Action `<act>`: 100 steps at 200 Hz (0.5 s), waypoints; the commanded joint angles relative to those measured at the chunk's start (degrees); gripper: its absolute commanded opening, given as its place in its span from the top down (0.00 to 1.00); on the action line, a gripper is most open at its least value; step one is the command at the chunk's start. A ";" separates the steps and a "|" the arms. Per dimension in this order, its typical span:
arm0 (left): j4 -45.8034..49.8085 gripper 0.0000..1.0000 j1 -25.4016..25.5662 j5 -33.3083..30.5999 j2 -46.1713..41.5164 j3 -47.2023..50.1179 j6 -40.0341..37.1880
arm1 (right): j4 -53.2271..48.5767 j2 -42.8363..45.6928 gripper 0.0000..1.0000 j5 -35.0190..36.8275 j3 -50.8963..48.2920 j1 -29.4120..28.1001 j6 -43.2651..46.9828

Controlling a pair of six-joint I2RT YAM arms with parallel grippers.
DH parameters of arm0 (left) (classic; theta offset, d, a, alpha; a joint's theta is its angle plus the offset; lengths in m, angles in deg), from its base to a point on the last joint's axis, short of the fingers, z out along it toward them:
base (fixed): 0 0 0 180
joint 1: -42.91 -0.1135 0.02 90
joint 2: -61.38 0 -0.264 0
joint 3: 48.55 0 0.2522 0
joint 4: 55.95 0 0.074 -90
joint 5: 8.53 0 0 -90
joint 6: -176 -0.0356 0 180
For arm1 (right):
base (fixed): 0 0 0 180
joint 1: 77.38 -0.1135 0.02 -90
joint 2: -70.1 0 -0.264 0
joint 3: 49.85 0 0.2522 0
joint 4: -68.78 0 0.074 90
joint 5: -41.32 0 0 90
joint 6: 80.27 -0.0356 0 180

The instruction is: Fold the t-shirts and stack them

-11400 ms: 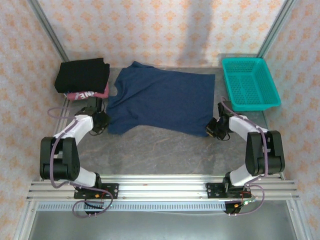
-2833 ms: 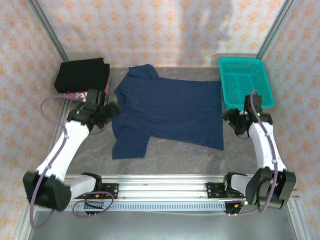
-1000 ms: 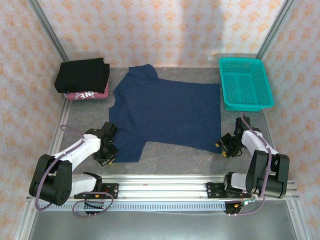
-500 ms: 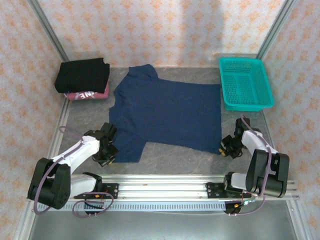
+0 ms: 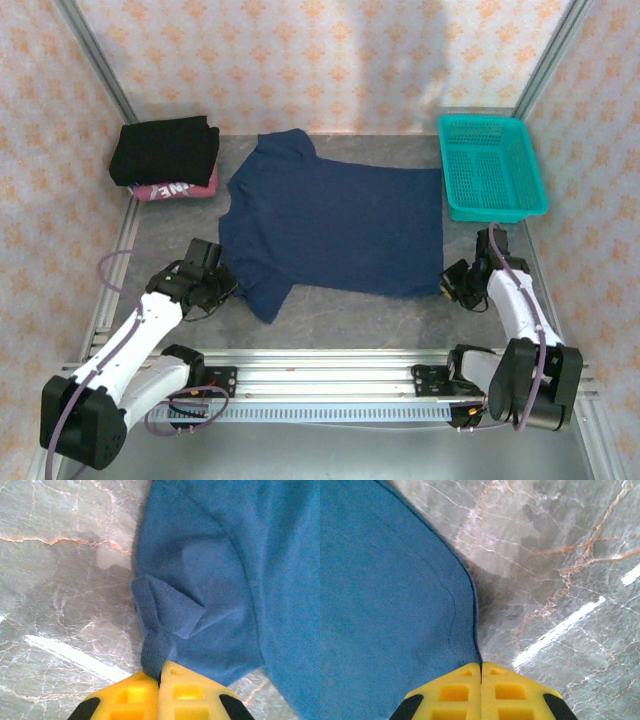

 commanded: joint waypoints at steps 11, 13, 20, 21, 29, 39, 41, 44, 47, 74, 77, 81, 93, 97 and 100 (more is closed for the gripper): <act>3.87 1.00 0.10 -2.09 0.01 -6.13 -1.31 | -2.80 0.62 1.00 1.38 3.05 -0.17 -1.32; 4.10 1.00 0.13 -2.20 0.22 -6.72 -1.57 | -2.81 0.61 1.00 1.55 3.31 -0.20 -1.27; 4.88 1.00 0.00 -2.63 1.33 -8.97 -2.38 | -3.10 0.39 1.00 2.08 4.48 -0.13 -1.02; 4.97 1.00 -0.04 -2.73 1.51 -9.29 -2.53 | -3.14 0.37 1.00 2.15 4.64 -0.08 -1.01; 5.91 1.00 -0.45 -3.03 3.09 -12.14 -3.90 | -3.36 -0.09 1.00 2.82 6.18 -0.13 -0.53; 6.86 1.00 -1.37 -3.00 5.44 -15.77 -5.53 | -3.53 -0.98 1.00 3.13 8.08 -0.12 -0.05; 7.00 1.00 -1.53 -2.93 5.93 -16.49 -5.92 | -3.54 -1.22 1.00 3.22 8.50 -0.13 -0.01; 7.21 1.00 -1.72 -2.91 6.70 -17.26 -6.43 | -3.55 -1.59 1.00 3.29 8.97 -0.06 0.14; 7.49 1.00 -1.96 -3.00 7.48 -18.75 -7.06 | -3.52 -2.01 1.00 3.36 9.47 0.02 0.25; 8.60 1.00 -2.97 -3.49 14.70 -28.33 -11.36 | -3.03 -5.53 1.00 3.57 13.03 0.28 1.28; 8.44 1.00 -2.99 -3.32 15.47 -29.20 -11.60 | -2.88 -6.32 1.00 3.55 13.32 0.28 1.40; 8.13 1.00 -3.06 -3.20 16.63 -30.35 -11.99 | -2.74 -6.83 1.00 3.54 13.68 0.27 1.46; 7.61 1.00 -3.00 -2.82 19.92 -33.73 -13.16 | -2.54 -8.47 1.00 3.51 15.07 0.36 2.25; 7.61 1.00 -3.01 -2.81 20.99 -34.92 -13.64 | -2.62 -9.05 1.00 3.59 15.51 0.34 2.49; 7.67 1.00 -3.12 -2.76 21.92 -35.80 -13.97 | -2.63 -9.54 1.00 3.74 15.85 0.40 2.83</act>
